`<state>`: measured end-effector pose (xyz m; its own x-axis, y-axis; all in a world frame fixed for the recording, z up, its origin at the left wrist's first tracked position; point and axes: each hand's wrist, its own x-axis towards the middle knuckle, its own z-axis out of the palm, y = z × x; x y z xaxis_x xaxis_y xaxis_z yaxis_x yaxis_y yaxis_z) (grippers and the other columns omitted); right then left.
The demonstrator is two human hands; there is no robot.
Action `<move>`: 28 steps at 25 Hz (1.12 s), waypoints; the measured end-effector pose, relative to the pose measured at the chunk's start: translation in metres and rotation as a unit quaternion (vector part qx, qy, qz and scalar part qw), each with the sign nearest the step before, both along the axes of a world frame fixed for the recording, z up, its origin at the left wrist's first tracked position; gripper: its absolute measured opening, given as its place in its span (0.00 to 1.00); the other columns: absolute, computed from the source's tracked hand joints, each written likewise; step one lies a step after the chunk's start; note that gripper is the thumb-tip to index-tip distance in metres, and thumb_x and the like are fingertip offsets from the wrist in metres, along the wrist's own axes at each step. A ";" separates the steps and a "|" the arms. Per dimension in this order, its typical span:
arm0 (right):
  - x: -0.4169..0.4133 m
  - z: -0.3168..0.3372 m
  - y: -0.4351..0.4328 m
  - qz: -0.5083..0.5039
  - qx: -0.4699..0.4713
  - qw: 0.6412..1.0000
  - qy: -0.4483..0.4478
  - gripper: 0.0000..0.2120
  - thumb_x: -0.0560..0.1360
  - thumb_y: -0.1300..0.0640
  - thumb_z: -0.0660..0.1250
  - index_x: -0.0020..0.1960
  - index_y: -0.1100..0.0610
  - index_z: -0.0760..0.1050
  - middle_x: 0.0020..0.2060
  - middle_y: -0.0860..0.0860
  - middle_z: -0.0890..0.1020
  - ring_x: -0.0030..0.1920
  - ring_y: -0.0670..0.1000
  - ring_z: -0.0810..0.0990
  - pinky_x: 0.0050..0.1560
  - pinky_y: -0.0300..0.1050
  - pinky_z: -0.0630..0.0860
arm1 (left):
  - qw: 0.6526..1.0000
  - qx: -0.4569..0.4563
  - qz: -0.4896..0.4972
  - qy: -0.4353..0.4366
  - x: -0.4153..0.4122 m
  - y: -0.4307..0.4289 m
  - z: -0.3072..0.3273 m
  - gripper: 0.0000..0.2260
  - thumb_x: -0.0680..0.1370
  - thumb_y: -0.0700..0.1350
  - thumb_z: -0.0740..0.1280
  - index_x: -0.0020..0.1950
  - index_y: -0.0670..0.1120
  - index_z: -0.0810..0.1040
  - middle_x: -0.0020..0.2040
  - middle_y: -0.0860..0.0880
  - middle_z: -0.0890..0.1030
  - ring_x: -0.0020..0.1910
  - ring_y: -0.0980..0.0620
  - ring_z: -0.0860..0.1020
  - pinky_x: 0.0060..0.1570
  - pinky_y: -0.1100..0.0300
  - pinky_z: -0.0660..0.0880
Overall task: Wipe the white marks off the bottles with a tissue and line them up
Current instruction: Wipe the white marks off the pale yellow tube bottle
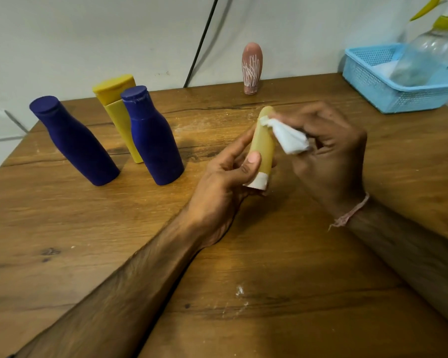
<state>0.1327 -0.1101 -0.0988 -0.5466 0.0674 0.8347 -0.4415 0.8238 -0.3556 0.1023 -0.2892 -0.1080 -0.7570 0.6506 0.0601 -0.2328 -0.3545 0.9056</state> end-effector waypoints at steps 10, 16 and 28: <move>-0.012 -0.012 0.002 0.083 -0.378 0.910 -0.148 0.06 0.77 0.65 0.71 0.48 0.55 0.84 0.36 0.53 0.84 0.31 0.48 0.78 0.29 0.45 0.74 | 0.835 -0.348 0.328 0.274 0.006 0.004 0.003 0.33 0.71 0.51 0.80 0.73 0.52 0.70 0.65 0.56 0.75 0.59 0.57 0.76 0.56 0.55 0.80; -0.013 -0.010 0.008 0.090 -0.463 0.859 -0.199 0.05 0.78 0.63 0.71 0.49 0.55 0.83 0.38 0.55 0.84 0.33 0.48 0.77 0.30 0.43 0.73 | 0.846 -0.345 0.347 0.214 0.002 0.012 0.002 0.31 0.72 0.46 0.79 0.69 0.56 0.68 0.66 0.54 0.79 0.61 0.55 0.79 0.56 0.54 0.82; 0.000 -0.009 0.014 0.150 -0.485 0.818 -0.271 0.04 0.79 0.63 0.71 0.52 0.59 0.83 0.39 0.56 0.84 0.31 0.46 0.76 0.29 0.39 0.71 | 0.798 -0.436 0.370 0.190 -0.007 0.025 0.010 0.31 0.69 0.53 0.81 0.65 0.50 0.68 0.65 0.48 0.78 0.61 0.50 0.78 0.60 0.52 0.80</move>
<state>0.1327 -0.0956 -0.1080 -0.9317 0.3500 0.0972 -0.1327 -0.0790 -0.9880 0.0949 -0.2638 -0.0984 -0.9881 -0.0467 0.1468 0.0993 0.5359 0.8384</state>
